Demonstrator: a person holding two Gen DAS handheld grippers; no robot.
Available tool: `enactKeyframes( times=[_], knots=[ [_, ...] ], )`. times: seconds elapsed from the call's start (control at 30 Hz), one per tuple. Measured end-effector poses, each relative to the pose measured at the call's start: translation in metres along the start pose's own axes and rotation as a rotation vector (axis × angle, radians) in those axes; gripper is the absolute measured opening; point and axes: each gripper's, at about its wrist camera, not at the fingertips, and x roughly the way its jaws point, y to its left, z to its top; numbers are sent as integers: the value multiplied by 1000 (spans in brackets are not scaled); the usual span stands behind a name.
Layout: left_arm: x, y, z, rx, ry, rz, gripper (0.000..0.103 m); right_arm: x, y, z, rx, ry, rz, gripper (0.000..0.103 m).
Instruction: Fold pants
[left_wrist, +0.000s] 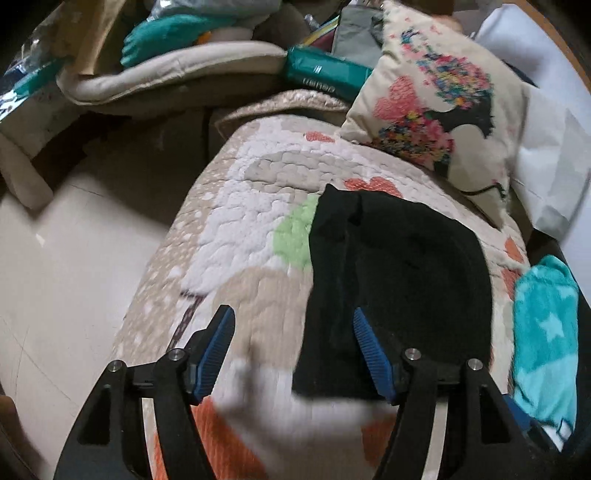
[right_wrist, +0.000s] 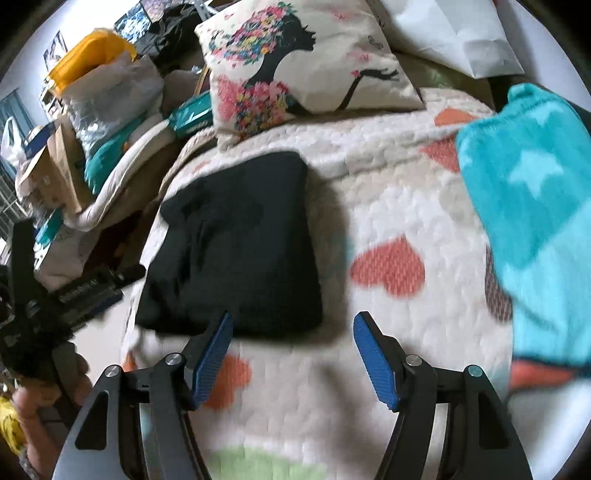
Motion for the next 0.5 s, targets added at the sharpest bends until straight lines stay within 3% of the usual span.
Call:
enactKeyframes(
  times=[0.07, 0.23, 0.3, 0.37, 0.5],
  knots=[
    [-19, 0, -14, 18, -33, 6, 66, -4, 6, -14, -27, 3, -17, 73],
    [-78, 3, -49, 71, -203, 123, 68, -31, 19, -33, -82, -51, -22, 73],
    [-107, 2, -61, 81, -285, 162, 75, -46, 25, -38, -107, -92, -26, 73],
    [-139, 0, -72, 87, -376, 176, 92, -61, 29, -42, -118, -128, -25, 73],
    [-190, -12, -91, 130, -537, 190, 103, -82, 32, -52, -134, -161, -12, 74]
  ],
)
